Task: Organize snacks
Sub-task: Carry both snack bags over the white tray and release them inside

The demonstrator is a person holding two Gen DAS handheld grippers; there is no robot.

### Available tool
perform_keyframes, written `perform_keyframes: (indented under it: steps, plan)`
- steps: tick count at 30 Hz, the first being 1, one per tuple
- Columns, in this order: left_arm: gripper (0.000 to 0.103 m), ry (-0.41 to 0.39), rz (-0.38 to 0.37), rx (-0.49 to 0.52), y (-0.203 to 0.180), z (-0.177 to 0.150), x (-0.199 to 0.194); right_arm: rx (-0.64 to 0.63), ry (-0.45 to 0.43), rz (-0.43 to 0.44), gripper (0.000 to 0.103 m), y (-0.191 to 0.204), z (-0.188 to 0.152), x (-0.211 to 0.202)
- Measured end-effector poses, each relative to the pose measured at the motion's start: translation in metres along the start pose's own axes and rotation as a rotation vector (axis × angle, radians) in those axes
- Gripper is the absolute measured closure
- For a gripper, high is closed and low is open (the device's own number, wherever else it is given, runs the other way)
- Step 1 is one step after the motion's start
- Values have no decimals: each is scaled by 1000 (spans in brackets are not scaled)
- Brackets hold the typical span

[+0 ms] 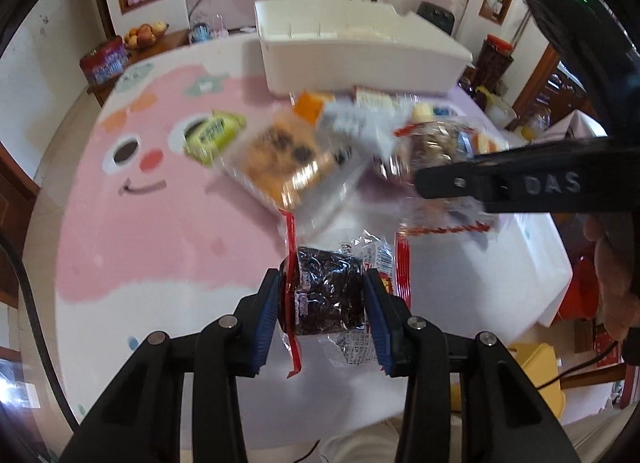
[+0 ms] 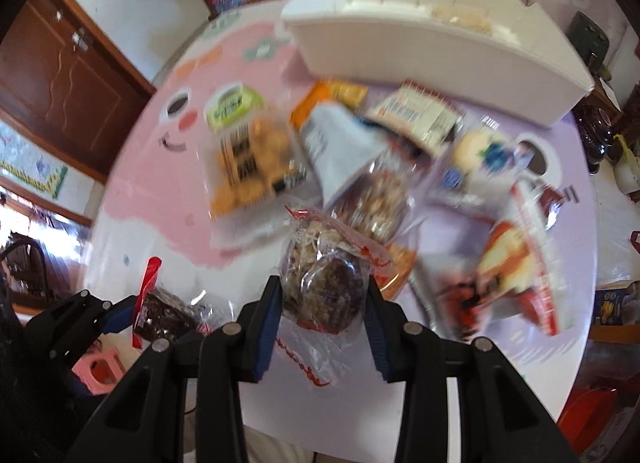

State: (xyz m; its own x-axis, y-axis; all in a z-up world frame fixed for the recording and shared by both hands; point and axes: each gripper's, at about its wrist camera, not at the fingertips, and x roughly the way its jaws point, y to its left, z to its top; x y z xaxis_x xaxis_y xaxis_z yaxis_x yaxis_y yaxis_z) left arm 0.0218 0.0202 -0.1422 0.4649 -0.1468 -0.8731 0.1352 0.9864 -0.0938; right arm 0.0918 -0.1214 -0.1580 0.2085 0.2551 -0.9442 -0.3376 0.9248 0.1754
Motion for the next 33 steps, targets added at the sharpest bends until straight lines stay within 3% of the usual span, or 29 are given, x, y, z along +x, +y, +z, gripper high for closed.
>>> perform_keyframes:
  steps: [14, 27, 33]
  plan:
    - [63, -159, 19, 0, -16, 131, -45, 60, -176, -49, 64, -25, 45, -75]
    - [63, -194, -11, 5, -24, 234, -38, 102, -289, -125, 63, -41, 102, -109]
    - [63, -204, 18, 6, -19, 268, -27, 127, -339, -159, 63, -52, 135, -118]
